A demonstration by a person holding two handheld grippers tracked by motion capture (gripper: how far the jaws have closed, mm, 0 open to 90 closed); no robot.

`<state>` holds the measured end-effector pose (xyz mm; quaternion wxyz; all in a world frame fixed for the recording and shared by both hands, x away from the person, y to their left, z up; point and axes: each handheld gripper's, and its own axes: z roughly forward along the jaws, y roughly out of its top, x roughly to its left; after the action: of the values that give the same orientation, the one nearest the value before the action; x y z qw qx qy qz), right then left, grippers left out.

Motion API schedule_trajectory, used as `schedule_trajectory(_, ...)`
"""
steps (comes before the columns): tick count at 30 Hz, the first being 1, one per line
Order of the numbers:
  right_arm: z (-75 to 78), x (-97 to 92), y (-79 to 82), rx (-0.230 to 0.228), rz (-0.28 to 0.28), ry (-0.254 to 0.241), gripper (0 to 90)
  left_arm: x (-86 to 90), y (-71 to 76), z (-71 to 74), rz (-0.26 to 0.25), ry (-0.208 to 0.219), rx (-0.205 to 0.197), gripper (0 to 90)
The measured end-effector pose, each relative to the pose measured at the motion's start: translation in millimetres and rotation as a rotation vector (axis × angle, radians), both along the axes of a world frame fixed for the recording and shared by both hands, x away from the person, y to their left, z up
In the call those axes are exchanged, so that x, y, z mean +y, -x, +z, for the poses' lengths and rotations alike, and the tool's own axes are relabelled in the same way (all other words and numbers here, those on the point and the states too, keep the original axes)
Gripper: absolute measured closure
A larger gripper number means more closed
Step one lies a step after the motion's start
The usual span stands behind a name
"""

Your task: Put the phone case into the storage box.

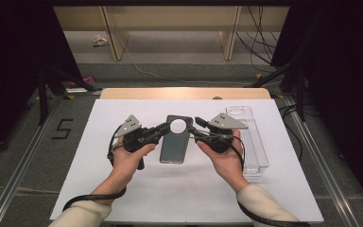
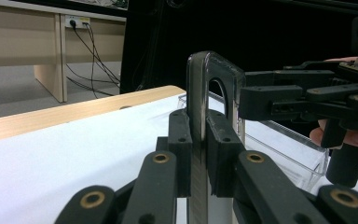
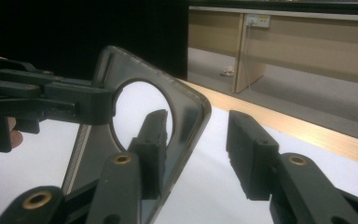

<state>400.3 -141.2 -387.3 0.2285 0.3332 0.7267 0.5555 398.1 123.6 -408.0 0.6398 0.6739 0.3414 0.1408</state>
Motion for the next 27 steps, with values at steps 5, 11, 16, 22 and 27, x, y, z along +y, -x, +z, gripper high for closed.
schedule_trajectory(5, 0.2, -0.2, -0.6, 0.007, -0.005, -0.003, 63.9, 0.4, -0.3, -0.5, 0.005, -0.001, 0.003, 81.4)
schedule_trajectory(11, -0.4, 1.2, -0.7, 0.019, -0.008, -0.010, 66.5, 0.2, -0.1, -0.4, 0.005, -0.004, -0.003, 81.4)
schedule_trajectory(16, -0.9, 1.3, -1.3, 0.026, -0.012, -0.017, 69.9, 0.1, -0.2, -1.2, 0.007, -0.006, -0.004, 81.4)
schedule_trajectory(22, -1.6, 1.6, -2.1, 0.039, -0.011, -0.025, 74.2, -1.4, 0.7, -0.9, 0.003, -0.007, -0.009, 81.4)
schedule_trajectory(27, -1.8, 2.0, -1.9, 0.046, -0.016, -0.032, 78.1, -1.4, 0.4, -1.6, 0.004, -0.007, -0.010, 81.4)
